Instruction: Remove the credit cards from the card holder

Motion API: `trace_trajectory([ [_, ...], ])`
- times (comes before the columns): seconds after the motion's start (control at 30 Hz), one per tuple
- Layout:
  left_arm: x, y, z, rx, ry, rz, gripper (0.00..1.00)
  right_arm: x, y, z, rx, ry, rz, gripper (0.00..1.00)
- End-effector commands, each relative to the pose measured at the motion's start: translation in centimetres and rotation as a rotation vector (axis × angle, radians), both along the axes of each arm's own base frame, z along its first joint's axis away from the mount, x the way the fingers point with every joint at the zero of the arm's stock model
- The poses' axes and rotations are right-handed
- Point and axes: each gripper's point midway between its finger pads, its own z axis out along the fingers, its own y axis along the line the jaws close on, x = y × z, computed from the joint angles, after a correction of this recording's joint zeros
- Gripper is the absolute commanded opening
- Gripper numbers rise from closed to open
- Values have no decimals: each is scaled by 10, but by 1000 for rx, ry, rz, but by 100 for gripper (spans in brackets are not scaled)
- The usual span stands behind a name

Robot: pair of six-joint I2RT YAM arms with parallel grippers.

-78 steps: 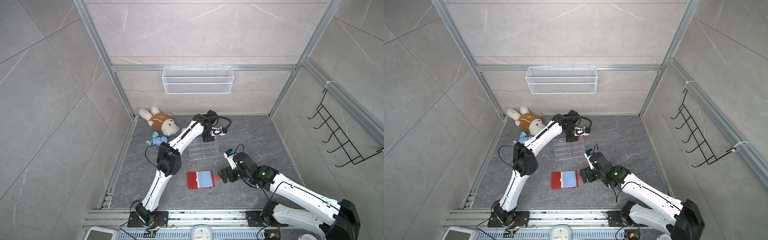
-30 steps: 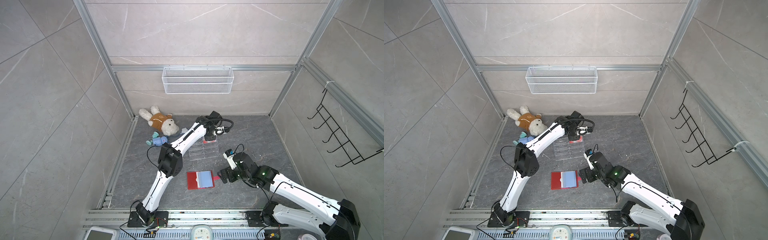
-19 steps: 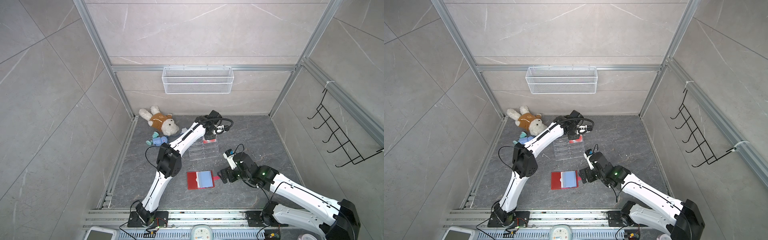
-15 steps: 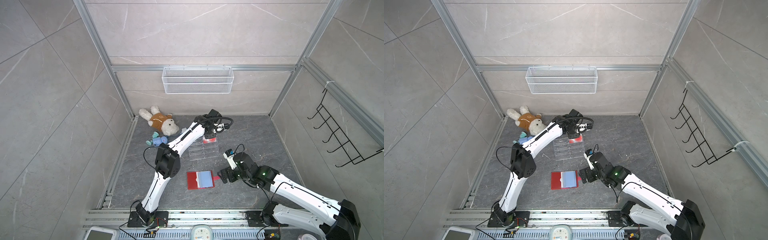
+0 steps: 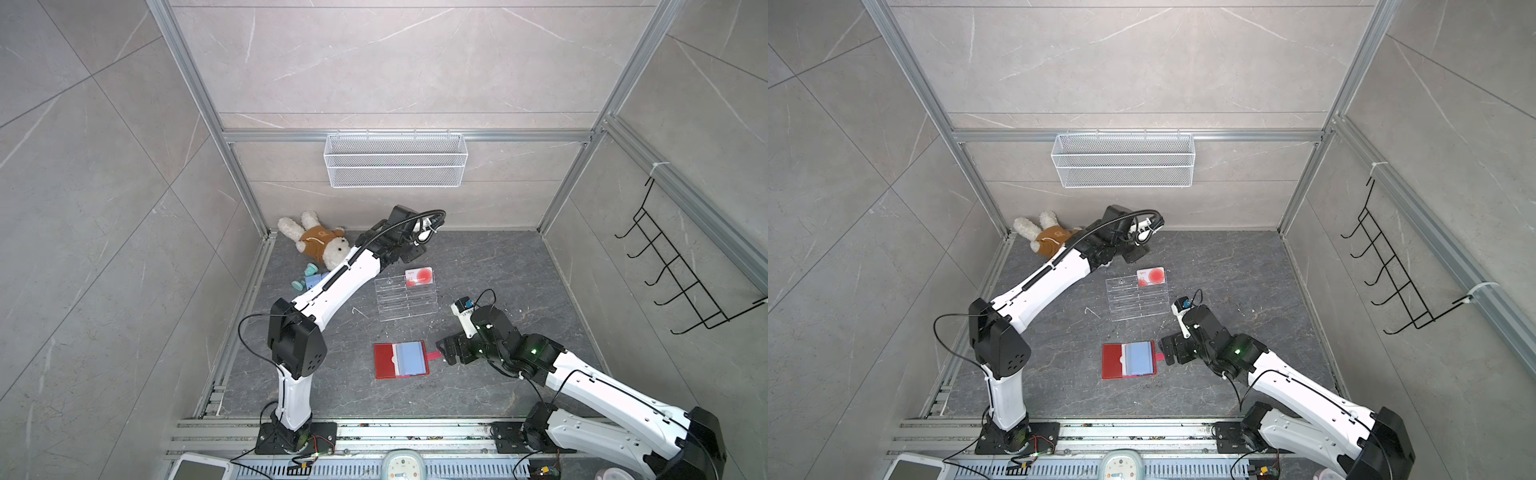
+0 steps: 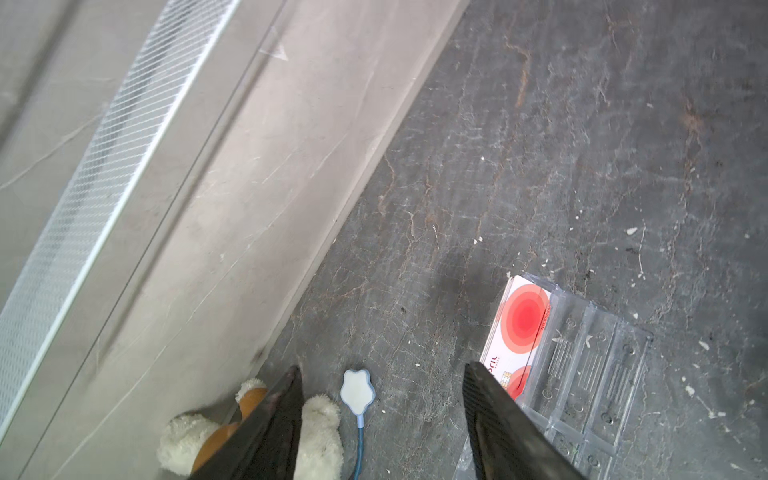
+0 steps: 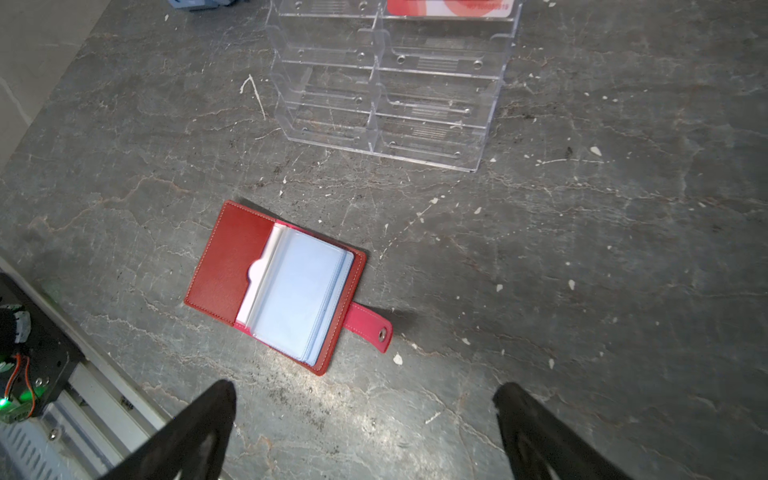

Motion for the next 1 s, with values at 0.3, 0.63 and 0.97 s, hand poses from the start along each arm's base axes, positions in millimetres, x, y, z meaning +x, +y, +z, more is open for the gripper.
trace_trajectory([
  [0.3, -65, 59, 128, -526, -132, 110, 85, 98, -33, 10, 38, 148, -334, 100],
  [0.63, -164, 124, 140, -757, -92, 129, 88, 209, -33, 11, 88, 174, -372, 99],
  [0.97, -222, 176, 94, -860, -11, 229, 100, 258, -32, -24, 32, 207, -399, 97],
])
